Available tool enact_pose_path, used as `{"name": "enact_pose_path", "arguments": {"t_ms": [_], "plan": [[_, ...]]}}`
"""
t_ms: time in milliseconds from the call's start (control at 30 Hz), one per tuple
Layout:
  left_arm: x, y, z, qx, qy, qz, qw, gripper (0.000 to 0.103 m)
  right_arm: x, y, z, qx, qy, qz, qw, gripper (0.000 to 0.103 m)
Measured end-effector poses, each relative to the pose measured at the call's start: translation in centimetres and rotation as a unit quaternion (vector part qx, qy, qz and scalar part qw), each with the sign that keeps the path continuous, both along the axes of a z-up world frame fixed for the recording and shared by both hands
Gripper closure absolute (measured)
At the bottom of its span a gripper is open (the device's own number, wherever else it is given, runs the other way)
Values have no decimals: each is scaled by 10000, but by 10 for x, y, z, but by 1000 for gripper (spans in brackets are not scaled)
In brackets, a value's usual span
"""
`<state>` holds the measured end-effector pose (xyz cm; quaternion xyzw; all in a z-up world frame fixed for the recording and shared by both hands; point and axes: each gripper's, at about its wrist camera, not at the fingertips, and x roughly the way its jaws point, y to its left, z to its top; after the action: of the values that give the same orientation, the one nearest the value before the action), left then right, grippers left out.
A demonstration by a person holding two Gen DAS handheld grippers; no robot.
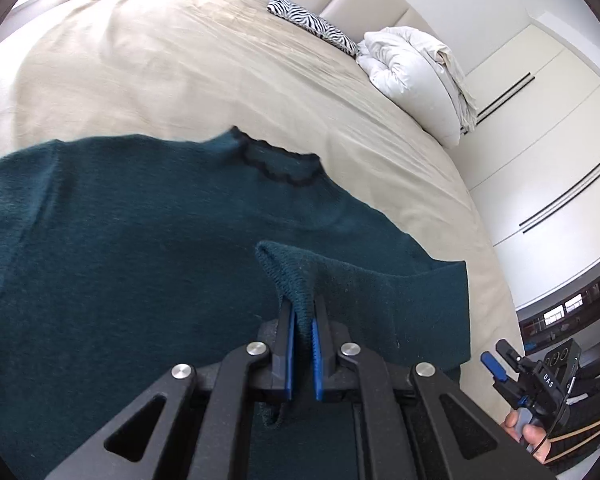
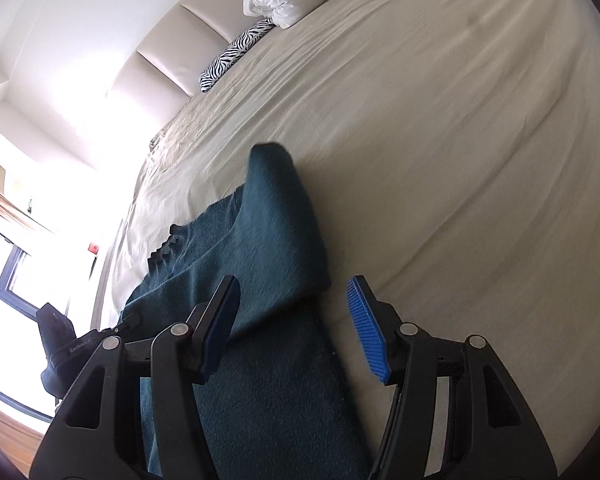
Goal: Fold small clothes
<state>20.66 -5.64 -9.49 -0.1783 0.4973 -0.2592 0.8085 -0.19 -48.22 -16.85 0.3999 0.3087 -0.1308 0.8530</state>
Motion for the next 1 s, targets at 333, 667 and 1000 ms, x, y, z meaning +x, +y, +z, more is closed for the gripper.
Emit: {"name": "enact_pose_path", "arguments": {"t_ms": [333, 667, 1000], "plan": [[16, 34, -14, 122, -210, 374, 9990, 95, 72, -39, -4, 34, 401, 60, 9992, 48], [4, 42, -20, 219, -616, 515, 9965, 95, 144, -50, -32, 420, 577, 304, 9970, 48], [-3, 49, -27, 13, -460, 626, 9970, 95, 173, -50, -44, 464, 691, 518, 9952, 83]]}}
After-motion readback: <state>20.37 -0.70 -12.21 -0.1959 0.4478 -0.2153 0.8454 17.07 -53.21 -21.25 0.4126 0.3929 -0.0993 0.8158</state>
